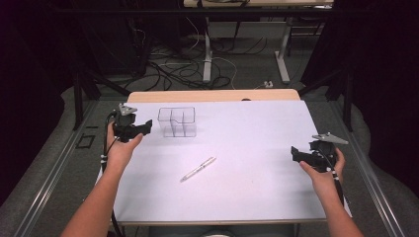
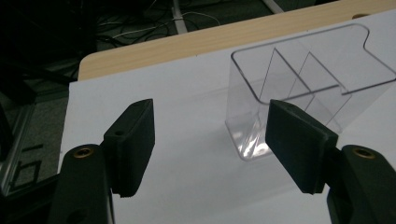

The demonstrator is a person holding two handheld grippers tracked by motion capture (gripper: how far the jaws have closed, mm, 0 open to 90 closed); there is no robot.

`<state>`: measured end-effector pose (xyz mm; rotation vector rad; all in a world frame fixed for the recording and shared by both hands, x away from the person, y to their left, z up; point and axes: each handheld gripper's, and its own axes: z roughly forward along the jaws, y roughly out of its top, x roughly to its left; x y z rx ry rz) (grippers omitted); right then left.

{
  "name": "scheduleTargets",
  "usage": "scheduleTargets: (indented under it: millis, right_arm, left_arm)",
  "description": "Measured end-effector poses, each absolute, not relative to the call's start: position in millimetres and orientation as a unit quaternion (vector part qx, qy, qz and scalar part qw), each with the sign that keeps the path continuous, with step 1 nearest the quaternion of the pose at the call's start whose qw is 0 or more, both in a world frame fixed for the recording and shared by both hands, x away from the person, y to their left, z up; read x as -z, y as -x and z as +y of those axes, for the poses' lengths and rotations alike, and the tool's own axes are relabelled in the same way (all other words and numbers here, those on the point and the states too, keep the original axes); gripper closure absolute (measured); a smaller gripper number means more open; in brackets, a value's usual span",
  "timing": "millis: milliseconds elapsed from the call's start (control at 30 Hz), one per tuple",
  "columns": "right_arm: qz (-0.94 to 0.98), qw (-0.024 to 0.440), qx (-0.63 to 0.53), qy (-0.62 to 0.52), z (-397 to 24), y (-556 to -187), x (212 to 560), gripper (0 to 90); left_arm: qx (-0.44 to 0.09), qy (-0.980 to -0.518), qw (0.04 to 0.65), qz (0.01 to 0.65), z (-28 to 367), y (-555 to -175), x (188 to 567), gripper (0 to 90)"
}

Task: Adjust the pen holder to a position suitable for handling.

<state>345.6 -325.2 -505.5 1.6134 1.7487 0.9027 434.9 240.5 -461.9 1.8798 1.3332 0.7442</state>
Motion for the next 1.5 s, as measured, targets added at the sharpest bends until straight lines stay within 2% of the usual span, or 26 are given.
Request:
scheduleTargets:
  millis: [67,200,567,1100,1267,1500]
  right_arm:
    - [0.657,0.296,-0.341,-0.603,-325,-345,505,14.9]
    - [0.655,0.296,-0.344,-0.604,-325,-346,505,14.9]
    - [0.658,0.298,-0.344,-0.600,-325,-346,506,14.9]
    - [0.664,0.289,-0.340,-0.600,-323,-347,510,14.9]
    - [0.661,0.289,-0.342,-0.602,-322,-348,511,14.9]
    - [0.664,0.286,-0.341,-0.601,-322,-348,512,14.9]
  left_arm:
    - [-0.283,-0.725,0.357,0.516,241,-439,458,34.3]
    - [-0.279,-0.726,0.359,0.516,241,-449,449,36.5]
    - [-0.278,-0.737,0.348,0.509,243,-472,443,57.5]
    - [-0.269,-0.769,0.325,0.481,229,-499,471,84.6]
    - [-0.257,-0.773,0.328,0.478,227,-504,477,88.8]
    - [-0.230,-0.780,0.329,0.480,221,-511,486,89.5]
